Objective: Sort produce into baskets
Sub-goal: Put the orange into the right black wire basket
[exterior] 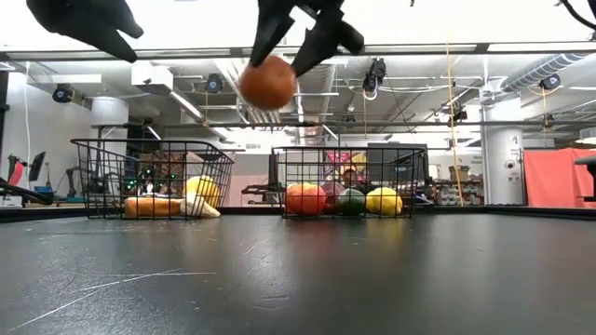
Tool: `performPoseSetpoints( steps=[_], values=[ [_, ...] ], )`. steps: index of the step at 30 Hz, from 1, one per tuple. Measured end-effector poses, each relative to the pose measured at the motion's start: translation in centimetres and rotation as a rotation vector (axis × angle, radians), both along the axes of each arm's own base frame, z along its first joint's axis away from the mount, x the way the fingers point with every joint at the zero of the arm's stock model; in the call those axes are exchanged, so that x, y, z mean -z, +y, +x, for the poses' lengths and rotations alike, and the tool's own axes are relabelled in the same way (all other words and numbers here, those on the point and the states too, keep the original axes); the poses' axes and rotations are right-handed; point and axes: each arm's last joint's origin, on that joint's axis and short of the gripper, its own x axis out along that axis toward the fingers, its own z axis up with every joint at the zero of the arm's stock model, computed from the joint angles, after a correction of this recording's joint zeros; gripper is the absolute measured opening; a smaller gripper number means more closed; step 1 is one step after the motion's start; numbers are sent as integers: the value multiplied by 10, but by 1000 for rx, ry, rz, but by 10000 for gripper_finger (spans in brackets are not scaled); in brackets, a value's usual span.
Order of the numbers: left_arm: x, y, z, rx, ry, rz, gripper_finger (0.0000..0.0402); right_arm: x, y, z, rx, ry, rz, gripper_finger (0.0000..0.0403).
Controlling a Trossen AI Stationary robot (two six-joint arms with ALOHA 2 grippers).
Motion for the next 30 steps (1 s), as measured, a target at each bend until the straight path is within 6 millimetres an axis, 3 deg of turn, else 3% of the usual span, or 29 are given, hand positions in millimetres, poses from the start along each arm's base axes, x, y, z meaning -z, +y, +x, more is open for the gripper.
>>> performPoseSetpoints(
  steps=[8,14,20,30],
  values=[
    [16,-14,13,11,15,-19,343,-53,-49,-38,55,0,-41,287],
    [22,-19,17,10,36,-40,343,-67,-105,-67,191,94,-55,286],
    [20,-21,19,5,25,-51,343,-57,-166,-80,266,215,-29,287],
    [19,-21,19,5,18,-57,343,-7,-241,-81,285,392,55,287]
  ],
)
